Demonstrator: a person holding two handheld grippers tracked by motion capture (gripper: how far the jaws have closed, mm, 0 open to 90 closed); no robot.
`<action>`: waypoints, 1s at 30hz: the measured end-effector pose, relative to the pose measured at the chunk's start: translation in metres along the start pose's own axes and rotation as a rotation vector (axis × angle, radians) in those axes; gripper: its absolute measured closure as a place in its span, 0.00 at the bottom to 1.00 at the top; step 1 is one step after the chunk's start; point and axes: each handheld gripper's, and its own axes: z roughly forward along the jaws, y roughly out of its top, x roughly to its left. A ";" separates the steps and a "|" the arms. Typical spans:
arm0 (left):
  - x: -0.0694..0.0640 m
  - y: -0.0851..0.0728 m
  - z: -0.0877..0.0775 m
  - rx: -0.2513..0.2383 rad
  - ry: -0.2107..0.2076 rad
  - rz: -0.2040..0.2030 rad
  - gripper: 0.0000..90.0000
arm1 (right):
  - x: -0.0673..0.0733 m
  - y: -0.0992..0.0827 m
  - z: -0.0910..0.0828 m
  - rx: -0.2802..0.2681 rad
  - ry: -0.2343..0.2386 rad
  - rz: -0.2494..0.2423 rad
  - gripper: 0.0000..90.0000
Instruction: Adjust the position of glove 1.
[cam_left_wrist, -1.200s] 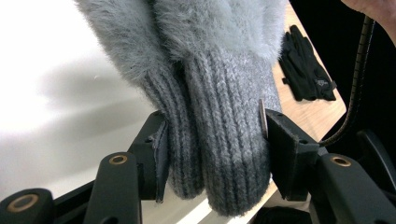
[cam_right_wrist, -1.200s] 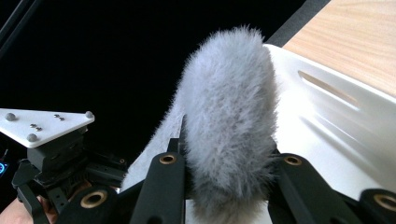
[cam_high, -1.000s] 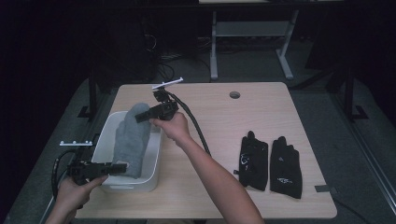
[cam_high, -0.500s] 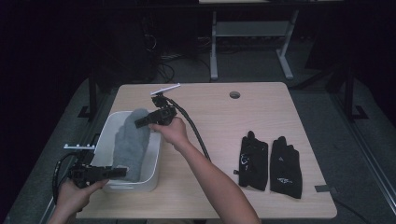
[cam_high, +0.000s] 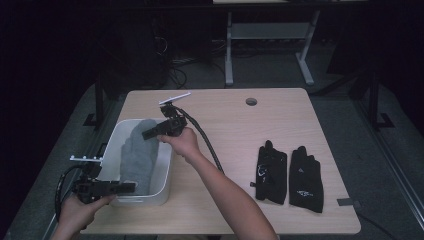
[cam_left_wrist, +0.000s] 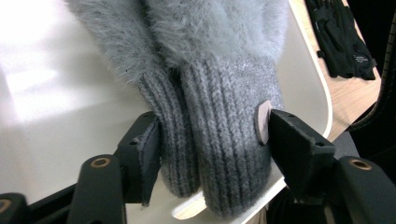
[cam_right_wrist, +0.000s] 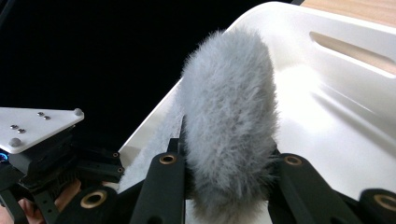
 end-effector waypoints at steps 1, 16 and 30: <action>-0.003 0.000 0.000 0.002 0.031 0.007 0.39 | 0.000 0.000 0.000 0.000 -0.002 -0.003 0.81; -0.014 0.003 -0.006 -0.034 0.029 0.048 0.38 | -0.004 0.001 0.015 0.053 -0.042 -0.021 0.65; -0.017 0.007 -0.009 -0.065 0.024 0.064 0.38 | -0.002 0.012 0.000 -0.004 -0.140 -0.067 0.55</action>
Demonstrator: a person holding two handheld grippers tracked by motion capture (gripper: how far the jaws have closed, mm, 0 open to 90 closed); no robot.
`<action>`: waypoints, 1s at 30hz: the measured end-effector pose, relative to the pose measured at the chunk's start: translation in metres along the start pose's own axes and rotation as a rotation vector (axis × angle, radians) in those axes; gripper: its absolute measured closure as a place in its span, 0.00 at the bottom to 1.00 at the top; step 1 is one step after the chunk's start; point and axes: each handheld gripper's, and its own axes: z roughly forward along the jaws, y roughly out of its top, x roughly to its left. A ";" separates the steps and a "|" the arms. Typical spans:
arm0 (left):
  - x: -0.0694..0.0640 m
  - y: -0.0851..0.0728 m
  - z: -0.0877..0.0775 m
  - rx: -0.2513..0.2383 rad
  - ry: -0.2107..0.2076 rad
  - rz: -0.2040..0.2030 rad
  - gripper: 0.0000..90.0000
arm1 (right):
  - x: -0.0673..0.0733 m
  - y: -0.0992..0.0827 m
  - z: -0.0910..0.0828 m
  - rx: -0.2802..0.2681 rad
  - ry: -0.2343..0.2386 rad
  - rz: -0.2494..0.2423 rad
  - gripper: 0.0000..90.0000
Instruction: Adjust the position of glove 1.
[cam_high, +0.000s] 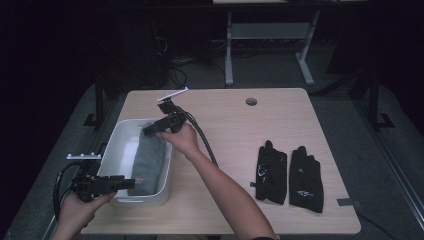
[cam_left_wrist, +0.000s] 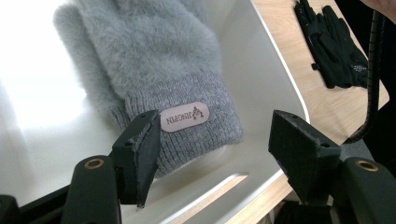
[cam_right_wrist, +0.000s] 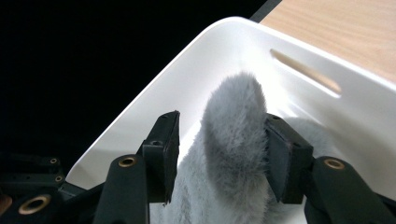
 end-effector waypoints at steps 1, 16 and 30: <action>0.000 0.000 0.000 -0.001 -0.001 -0.001 0.38 | 0.000 0.001 -0.001 -0.009 -0.003 0.001 0.55; -0.003 0.004 -0.005 -0.029 -0.006 0.010 0.38 | 0.001 0.010 -0.019 -0.052 0.001 0.000 0.56; -0.013 0.014 -0.003 -0.043 -0.018 0.033 0.38 | -0.003 0.006 -0.045 -0.073 -0.001 0.004 0.55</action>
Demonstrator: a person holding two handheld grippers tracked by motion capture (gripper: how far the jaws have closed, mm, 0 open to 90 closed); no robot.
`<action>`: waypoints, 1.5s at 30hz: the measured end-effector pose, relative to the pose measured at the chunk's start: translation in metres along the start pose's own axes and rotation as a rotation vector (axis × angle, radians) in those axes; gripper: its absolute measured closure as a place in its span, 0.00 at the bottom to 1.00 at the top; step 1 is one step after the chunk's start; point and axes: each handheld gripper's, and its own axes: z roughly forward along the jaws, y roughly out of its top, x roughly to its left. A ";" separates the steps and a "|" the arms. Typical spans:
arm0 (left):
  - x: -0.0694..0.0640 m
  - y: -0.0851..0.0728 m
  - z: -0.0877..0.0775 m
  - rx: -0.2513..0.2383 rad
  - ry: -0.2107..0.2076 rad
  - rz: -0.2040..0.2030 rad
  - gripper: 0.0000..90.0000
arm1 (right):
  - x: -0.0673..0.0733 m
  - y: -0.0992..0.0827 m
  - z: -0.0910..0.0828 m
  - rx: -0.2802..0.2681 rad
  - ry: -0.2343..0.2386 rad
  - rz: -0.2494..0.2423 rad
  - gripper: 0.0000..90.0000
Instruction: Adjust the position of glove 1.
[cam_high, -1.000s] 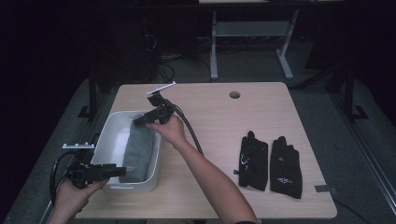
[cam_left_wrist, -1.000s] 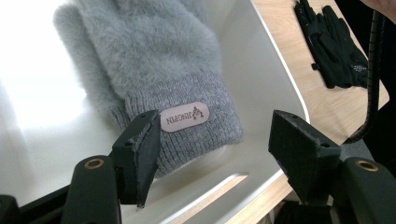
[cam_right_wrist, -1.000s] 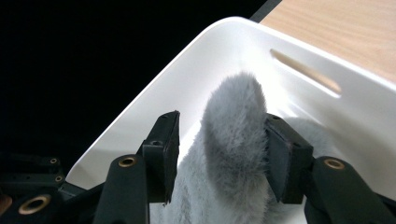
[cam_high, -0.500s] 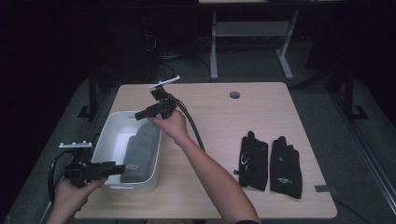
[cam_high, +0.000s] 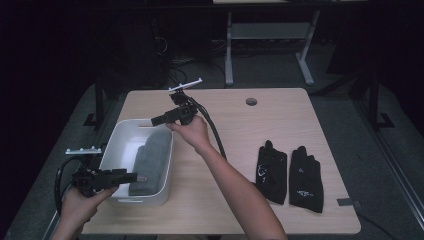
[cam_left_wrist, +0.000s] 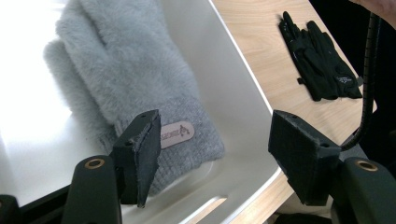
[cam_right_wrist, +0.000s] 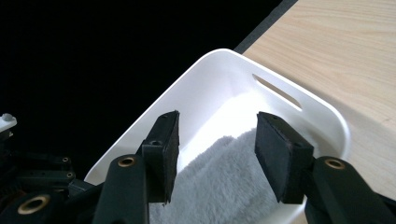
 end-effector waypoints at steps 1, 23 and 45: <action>-0.001 0.001 0.001 -0.005 -0.001 -0.001 0.38 | 0.000 0.000 -0.001 -0.003 0.002 0.005 0.55; -0.026 0.020 0.021 0.013 -0.054 0.049 0.38 | -0.014 -0.014 -0.035 -0.031 0.014 0.014 0.52; -0.043 0.030 0.038 0.012 -0.111 0.089 0.38 | -0.025 -0.026 -0.062 -0.059 0.016 0.023 0.49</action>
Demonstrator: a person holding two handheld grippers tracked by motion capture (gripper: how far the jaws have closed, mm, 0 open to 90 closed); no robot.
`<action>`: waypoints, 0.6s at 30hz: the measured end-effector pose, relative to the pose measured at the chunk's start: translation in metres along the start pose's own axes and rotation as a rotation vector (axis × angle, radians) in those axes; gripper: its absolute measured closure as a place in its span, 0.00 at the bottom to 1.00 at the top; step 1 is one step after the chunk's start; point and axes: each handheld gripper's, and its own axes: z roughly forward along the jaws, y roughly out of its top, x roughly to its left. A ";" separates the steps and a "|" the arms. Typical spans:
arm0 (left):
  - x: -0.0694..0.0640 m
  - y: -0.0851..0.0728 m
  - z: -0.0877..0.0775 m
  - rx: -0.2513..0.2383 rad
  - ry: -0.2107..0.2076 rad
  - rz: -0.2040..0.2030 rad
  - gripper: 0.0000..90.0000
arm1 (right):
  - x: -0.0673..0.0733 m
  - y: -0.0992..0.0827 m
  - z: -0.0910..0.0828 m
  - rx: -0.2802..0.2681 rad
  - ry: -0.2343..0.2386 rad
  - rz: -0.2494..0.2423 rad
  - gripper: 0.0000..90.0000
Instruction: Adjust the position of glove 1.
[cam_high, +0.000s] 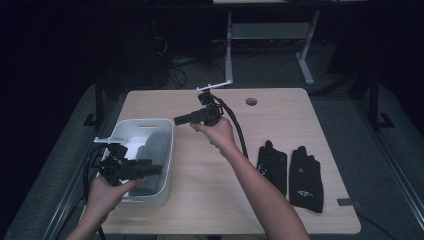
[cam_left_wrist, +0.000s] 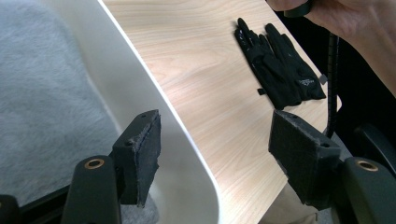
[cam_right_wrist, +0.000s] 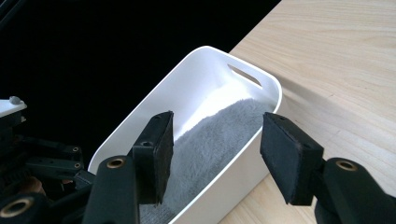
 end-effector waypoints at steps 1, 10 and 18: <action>-0.001 0.001 0.001 0.000 -0.001 0.003 0.38 | 0.000 0.000 -0.001 -0.001 0.002 -0.002 0.49; -0.008 0.006 0.012 0.003 -0.026 0.010 0.37 | -0.002 -0.004 -0.016 -0.012 0.000 -0.009 0.46; -0.015 0.011 0.023 0.009 -0.049 0.019 0.36 | -0.008 -0.010 -0.033 -0.030 -0.001 0.006 0.43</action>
